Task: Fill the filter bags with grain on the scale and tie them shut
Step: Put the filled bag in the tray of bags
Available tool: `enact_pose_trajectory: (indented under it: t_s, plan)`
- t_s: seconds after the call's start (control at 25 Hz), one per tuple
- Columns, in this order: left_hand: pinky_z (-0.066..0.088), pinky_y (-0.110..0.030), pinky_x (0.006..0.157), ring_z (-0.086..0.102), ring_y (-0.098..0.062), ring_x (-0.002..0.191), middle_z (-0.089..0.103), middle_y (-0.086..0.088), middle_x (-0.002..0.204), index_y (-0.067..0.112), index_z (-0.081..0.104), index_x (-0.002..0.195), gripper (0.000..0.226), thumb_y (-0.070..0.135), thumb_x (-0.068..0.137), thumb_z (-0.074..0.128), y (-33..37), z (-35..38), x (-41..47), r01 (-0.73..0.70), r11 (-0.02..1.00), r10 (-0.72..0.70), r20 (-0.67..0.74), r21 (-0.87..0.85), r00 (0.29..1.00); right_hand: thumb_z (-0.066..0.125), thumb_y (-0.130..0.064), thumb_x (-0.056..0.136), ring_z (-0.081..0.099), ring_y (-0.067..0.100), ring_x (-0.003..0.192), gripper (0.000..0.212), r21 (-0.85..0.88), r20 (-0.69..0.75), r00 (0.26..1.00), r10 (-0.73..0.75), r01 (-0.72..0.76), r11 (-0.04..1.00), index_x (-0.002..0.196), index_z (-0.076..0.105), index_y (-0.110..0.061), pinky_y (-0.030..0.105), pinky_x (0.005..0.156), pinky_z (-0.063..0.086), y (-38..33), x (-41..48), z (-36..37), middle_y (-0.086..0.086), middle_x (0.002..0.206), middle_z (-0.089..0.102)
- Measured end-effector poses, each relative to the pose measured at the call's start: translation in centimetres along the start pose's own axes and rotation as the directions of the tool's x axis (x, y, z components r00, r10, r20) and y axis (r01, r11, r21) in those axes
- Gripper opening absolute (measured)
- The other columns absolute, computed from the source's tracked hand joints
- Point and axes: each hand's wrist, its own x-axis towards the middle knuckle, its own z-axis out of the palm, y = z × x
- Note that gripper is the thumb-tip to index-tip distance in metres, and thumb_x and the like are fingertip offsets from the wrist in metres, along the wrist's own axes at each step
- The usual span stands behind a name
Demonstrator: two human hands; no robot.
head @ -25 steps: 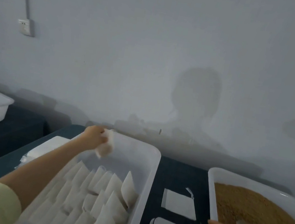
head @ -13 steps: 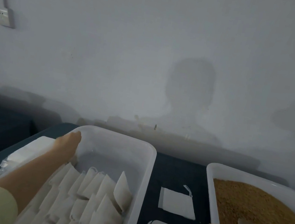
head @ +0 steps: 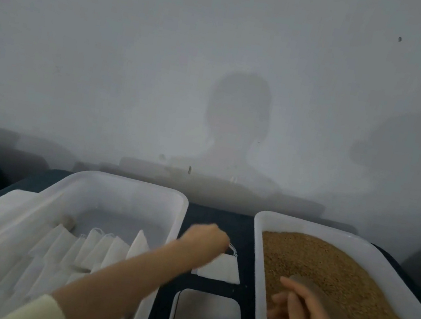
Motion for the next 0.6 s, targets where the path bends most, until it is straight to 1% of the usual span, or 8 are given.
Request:
enact_pose_trajectory:
  t_s: [0.04,0.08,0.16,0.2,0.24,0.4,0.52,0.6]
  plan:
    - [0.051,-0.041,0.087,0.062,-0.03,0.099,0.062,-0.015,0.114,0.005,0.058,0.122,0.027,0.017,0.099,0.049,1.6,1.1,1.0,-0.022,1.0,0.024,0.092,-0.022,0.996,0.048,-0.004,0.092,0.065,0.01,0.063,0.025,0.017,-0.007,1.0,0.021,-0.02,1.0,0.094,0.066,-0.022,0.026,0.06,0.049,0.1,0.1,-0.2,-0.007,0.075,0.068]
    - [0.049,-0.042,0.089,0.061,-0.032,0.103,0.06,-0.017,0.119,0.001,0.055,0.124,0.031,0.018,0.098,0.052,2.9,2.2,2.3,0.003,0.999,0.004,0.193,-0.036,0.981,0.049,-0.003,0.092,0.065,0.012,0.062,0.025,0.023,-0.019,0.999,0.029,-0.029,0.999,0.094,0.066,-0.02,0.028,0.061,0.049,0.3,0.2,-0.5,-0.006,0.074,0.068]
    - [0.043,-0.04,0.095,0.055,-0.032,0.114,0.054,-0.017,0.129,0.0,0.05,0.13,0.038,0.019,0.097,0.055,4.0,4.2,4.5,0.124,0.992,-0.105,0.381,-0.027,0.918,0.049,-0.001,0.092,0.065,0.015,0.06,0.025,0.045,-0.026,0.999,0.042,-0.041,0.998,0.092,0.067,-0.018,0.031,0.061,0.05,0.6,0.2,-0.6,-0.003,0.072,0.068]
    - [0.042,-0.039,0.096,0.053,-0.031,0.118,0.053,-0.015,0.132,0.002,0.048,0.133,0.041,0.02,0.097,0.056,4.4,4.8,5.3,0.165,0.986,-0.145,0.45,-0.004,0.881,0.049,-0.001,0.092,0.065,0.017,0.059,0.025,0.063,-0.032,0.998,0.056,-0.054,0.997,0.092,0.068,-0.017,0.032,0.061,0.05,0.7,0.3,-0.8,-0.001,0.071,0.068]
    - [0.041,-0.039,0.096,0.052,-0.031,0.119,0.053,-0.015,0.132,0.003,0.048,0.134,0.042,0.02,0.096,0.057,4.6,5.1,5.9,0.163,0.987,-0.151,0.468,0.016,0.871,0.048,-0.001,0.093,0.065,0.018,0.059,0.025,0.082,-0.037,0.997,0.07,-0.066,0.994,0.091,0.068,-0.017,0.031,0.059,0.051,0.7,0.5,-1.0,0.0,0.07,0.067]
    - [0.046,-0.039,0.093,0.057,-0.033,0.112,0.055,-0.019,0.127,-0.003,0.056,0.122,0.035,0.006,0.089,0.063,4.4,6.0,6.2,0.043,0.998,-0.058,0.369,0.049,0.928,0.048,-0.002,0.093,0.064,0.016,0.058,0.027,0.11,-0.021,0.996,0.081,-0.079,0.991,0.089,0.068,-0.019,0.023,0.055,0.05,1.0,0.7,-1.3,0.0,0.069,0.067]
    - [0.047,-0.035,0.075,0.061,-0.029,0.094,0.06,-0.016,0.109,0.002,0.062,0.107,0.026,0.023,0.092,0.061,3.8,6.5,5.3,0.064,0.997,-0.054,0.26,-0.032,0.964,0.048,-0.001,0.093,0.063,0.014,0.056,0.028,0.105,-0.019,0.999,0.035,-0.033,0.994,0.089,0.067,-0.021,0.024,0.056,0.051,1.0,0.5,-1.3,-0.001,0.071,0.068]
    - [0.045,-0.033,0.071,0.062,-0.029,0.092,0.063,-0.015,0.106,0.003,0.064,0.1,0.022,0.022,0.093,0.058,3.8,6.2,4.6,0.078,0.996,-0.065,0.211,-0.053,0.975,0.048,-0.001,0.093,0.063,0.015,0.056,0.029,0.107,-0.027,0.999,0.036,-0.033,0.994,0.089,0.067,-0.021,0.027,0.058,0.05,1.1,0.5,-1.3,-0.001,0.071,0.068]
